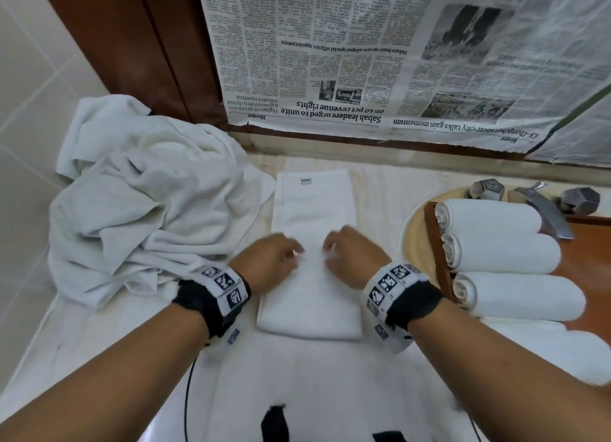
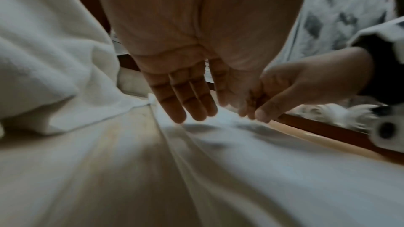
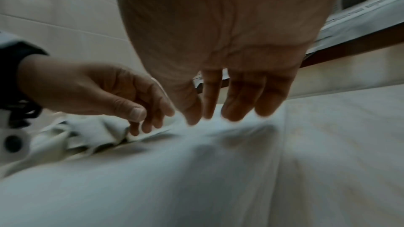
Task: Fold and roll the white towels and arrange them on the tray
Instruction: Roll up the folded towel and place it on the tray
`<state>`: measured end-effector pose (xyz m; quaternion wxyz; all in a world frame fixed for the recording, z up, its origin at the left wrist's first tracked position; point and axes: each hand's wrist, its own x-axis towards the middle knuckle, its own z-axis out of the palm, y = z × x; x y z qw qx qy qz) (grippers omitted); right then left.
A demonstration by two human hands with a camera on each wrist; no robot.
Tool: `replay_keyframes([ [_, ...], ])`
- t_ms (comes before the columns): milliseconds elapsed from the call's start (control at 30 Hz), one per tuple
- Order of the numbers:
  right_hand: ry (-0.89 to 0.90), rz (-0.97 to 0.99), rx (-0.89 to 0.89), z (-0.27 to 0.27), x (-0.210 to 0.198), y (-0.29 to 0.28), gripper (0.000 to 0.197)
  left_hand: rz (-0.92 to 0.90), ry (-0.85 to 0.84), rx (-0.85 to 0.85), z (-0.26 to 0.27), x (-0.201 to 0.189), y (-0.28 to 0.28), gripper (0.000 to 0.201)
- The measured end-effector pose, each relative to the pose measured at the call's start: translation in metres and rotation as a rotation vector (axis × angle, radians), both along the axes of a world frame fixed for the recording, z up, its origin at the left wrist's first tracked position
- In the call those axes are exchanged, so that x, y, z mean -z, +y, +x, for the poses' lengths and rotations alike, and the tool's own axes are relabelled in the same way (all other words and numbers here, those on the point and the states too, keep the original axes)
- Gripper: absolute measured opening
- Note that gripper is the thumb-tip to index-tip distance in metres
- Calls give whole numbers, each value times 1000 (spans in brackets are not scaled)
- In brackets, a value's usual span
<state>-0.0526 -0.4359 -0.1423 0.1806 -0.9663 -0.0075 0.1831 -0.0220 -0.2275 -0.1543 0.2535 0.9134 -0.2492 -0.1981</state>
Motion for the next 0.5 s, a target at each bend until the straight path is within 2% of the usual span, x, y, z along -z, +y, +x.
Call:
replay_keyframes([
  [67, 145, -48, -126, -31, 5, 11, 31, 137, 38, 180, -34, 5, 1, 43],
  [100, 164, -67, -151, -46, 6, 14, 35, 201, 33, 229, -51, 8, 4, 48],
  [233, 168, -43, -151, -97, 8, 20, 48, 218, 21, 238, -101, 11, 20, 53],
  [433, 86, 4, -163, -173, 8, 29, 45, 202, -36, 217, -172, 13, 42, 69],
  [500, 97, 23, -162, -204, 12, 31, 53, 208, -73, 229, -197, 17, 49, 76],
])
